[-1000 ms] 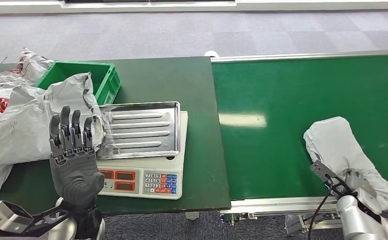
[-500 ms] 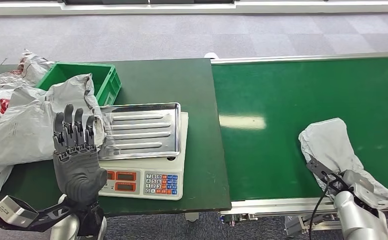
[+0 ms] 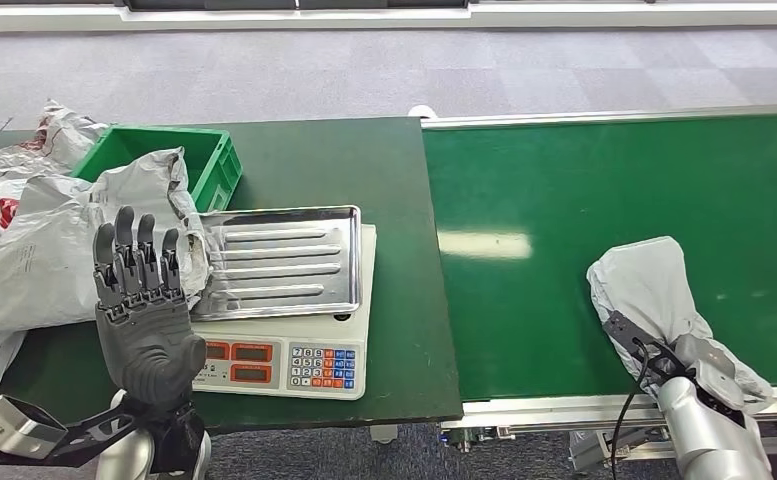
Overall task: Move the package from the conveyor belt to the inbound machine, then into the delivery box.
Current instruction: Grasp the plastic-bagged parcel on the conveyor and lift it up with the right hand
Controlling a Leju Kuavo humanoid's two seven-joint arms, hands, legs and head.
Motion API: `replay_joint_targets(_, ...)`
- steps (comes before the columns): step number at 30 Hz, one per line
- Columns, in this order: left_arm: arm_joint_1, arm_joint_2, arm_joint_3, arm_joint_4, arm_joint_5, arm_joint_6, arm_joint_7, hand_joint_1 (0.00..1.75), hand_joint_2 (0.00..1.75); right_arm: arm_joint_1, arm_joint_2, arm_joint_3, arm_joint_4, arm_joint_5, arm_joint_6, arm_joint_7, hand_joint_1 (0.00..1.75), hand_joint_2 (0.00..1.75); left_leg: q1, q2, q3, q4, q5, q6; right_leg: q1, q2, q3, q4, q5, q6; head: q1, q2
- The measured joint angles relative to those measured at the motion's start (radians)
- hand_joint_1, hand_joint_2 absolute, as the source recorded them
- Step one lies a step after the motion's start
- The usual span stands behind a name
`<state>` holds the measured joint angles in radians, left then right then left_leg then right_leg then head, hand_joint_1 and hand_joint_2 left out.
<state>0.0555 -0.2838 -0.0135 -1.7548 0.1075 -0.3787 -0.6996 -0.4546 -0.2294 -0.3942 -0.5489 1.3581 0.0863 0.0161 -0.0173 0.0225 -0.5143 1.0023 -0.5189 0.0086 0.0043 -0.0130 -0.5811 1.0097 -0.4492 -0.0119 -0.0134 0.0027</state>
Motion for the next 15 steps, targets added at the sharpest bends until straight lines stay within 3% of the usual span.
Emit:
replay_joint_targets(9, 0.002, 0.000, 0.002, -0.018, 0.004, 0.007, 0.000, 0.00, 1.75, 0.000, 0.009, 0.017, 0.000, -0.007, -0.038, -0.002, 1.75, 1.75, -0.001, 0.000, 0.000, 0.000, 0.000, 0.000, 0.000, 0.000, 0.000, 0.000, 0.000, 0.001, 0.000, 0.000)
replay_joint_targets(15, 0.011, 0.000, 0.004, -0.037, 0.006, 0.013, -0.001, 0.00, 1.75, 0.003, 0.035, 0.019, -0.047, -0.018, -0.155, -0.002, 1.75, 1.75, -0.003, 0.000, -0.001, 0.000, 0.001, 0.001, -0.003, 0.000, -0.001, 0.000, 0.001, 0.001, 0.000, 0.000)
